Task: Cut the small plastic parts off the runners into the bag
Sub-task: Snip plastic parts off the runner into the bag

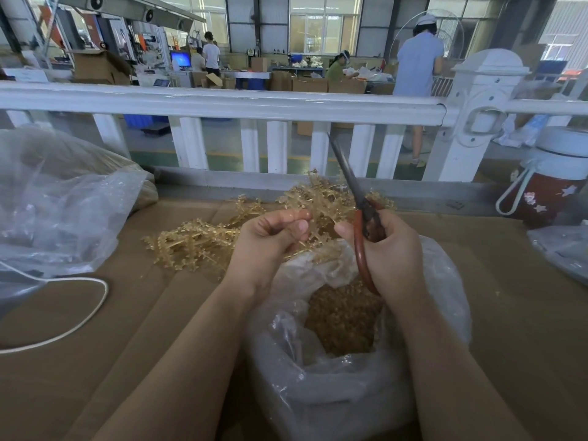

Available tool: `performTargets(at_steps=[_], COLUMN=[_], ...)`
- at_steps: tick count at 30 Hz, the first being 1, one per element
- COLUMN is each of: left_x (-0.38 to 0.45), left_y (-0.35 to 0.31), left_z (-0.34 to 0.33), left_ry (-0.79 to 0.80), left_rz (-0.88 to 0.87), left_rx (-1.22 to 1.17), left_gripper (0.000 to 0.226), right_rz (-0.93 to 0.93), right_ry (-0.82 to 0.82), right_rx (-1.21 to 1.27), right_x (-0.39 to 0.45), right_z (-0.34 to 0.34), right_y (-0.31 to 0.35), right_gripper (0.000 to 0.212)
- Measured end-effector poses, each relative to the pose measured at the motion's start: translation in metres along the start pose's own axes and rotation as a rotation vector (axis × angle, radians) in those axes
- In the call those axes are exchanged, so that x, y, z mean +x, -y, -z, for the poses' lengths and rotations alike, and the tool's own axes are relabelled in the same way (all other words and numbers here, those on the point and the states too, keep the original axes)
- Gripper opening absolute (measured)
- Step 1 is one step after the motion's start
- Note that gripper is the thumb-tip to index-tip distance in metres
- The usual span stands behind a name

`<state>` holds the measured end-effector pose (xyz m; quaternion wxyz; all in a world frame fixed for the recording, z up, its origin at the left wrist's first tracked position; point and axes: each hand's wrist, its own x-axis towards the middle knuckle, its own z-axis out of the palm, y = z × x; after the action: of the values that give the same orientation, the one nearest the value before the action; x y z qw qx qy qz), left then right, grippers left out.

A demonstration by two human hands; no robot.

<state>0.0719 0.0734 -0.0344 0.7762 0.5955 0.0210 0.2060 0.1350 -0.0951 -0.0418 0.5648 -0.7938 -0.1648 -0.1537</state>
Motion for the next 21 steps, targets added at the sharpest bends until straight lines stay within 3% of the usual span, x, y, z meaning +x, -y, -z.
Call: performTargets(at_steps=[11, 21], left_x=[0.0054, 0.0053], left_y=[-0.0013, -0.0017], left_z=[0.0056, 0.0067], left_ry=[-0.049, -0.039], left_rz=[-0.205, -0.160], left_rx=[0.063, -0.076], left_gripper=[0.021, 0.026], right_rz=[0.180, 0.194], right_ry=[0.231, 0.274], right_rx=[-0.325, -0.404], right_x=[-0.0047, -0.0033], right_z=[-0.0036, -0.0036], right_y=[-0.0042, -0.0065], right_gripper=[0.053, 0.056])
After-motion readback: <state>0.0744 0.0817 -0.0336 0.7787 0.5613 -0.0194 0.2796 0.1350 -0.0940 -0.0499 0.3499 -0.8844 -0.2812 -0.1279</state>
